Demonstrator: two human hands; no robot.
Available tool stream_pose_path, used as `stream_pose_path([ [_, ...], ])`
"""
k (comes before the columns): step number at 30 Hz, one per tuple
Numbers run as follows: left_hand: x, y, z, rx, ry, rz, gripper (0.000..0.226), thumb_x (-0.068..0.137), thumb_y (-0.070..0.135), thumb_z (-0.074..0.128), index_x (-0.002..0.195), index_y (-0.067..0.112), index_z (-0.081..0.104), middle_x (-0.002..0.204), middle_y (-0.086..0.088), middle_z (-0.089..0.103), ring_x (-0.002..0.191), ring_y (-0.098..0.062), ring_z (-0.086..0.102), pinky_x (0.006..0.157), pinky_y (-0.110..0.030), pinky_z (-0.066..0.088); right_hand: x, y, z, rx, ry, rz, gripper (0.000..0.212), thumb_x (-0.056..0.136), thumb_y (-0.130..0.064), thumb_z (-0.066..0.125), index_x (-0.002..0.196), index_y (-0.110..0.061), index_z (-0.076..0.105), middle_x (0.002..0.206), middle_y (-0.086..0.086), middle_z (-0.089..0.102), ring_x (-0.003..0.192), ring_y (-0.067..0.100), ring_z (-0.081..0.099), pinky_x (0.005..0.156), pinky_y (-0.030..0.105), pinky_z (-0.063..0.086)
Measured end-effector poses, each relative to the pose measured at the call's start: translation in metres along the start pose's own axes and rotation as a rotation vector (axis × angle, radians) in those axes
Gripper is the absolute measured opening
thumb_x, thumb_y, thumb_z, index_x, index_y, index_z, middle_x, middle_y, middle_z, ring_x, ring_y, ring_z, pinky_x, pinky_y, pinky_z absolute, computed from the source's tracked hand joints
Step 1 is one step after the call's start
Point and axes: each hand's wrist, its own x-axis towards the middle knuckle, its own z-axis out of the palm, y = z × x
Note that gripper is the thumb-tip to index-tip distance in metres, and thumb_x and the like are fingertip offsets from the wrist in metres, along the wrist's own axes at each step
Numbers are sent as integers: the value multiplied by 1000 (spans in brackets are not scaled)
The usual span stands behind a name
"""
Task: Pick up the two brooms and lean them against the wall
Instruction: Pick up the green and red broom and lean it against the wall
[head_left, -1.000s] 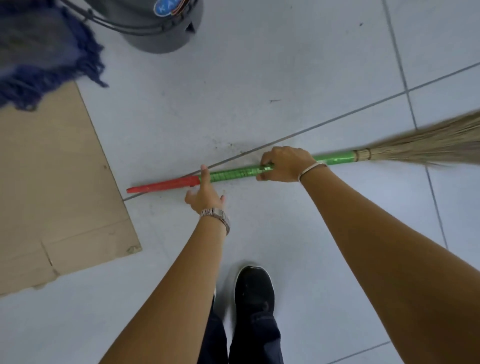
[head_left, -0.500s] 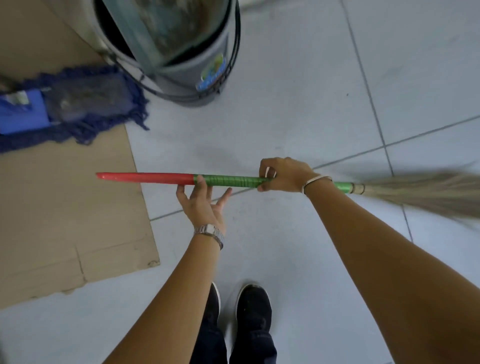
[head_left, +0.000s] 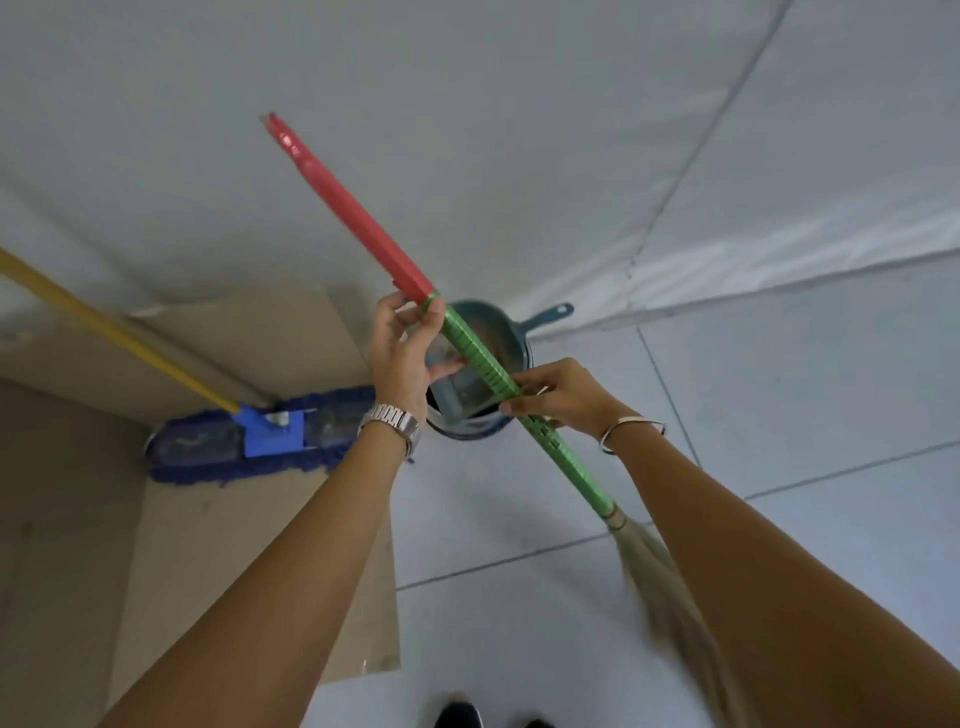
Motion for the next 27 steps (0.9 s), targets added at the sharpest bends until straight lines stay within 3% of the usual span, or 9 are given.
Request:
stream_pose_path([
  [3,-2,57,8,49,-85,69,17,84,7,61,88,22,55,80,4,53,72,-7,64,60,-50,59,-18,-45,-5,84,41,-33,27,71,-21,77,98,-15,75,86,13,73,76,18,64,71,29,55],
  [8,-19,147,16,127,-135,161,17,82,8,64,90,20,56,84,4,54,81,-11,63,53,-45,59,-50,-118,-14,216,44,-86,31,72,-12,77,102,-14,72,82,8,72,72,18,67,66,28,59],
  [13,-48,232,32,165,-194,216,16,79,5,66,86,17,58,85,3,60,72,-6,68,48,-35,57,-90,-183,-24,284,88,-110,25,70,-15,80,94,-14,75,81,9,73,82,28,70,77,45,59],
  [21,-114,377,63,248,-334,283,17,76,1,68,85,13,60,81,3,61,70,-8,68,57,-42,60,-175,-295,-45,403,147,-221,20,67,-6,81,86,-9,75,73,4,71,66,15,70,56,26,56],
  [27,-158,489,72,357,-403,445,15,79,6,67,86,18,60,85,6,58,75,-9,66,65,-45,59,-227,-392,-60,390,145,-372,13,69,-7,79,78,-13,73,75,5,70,71,16,70,61,27,57],
])
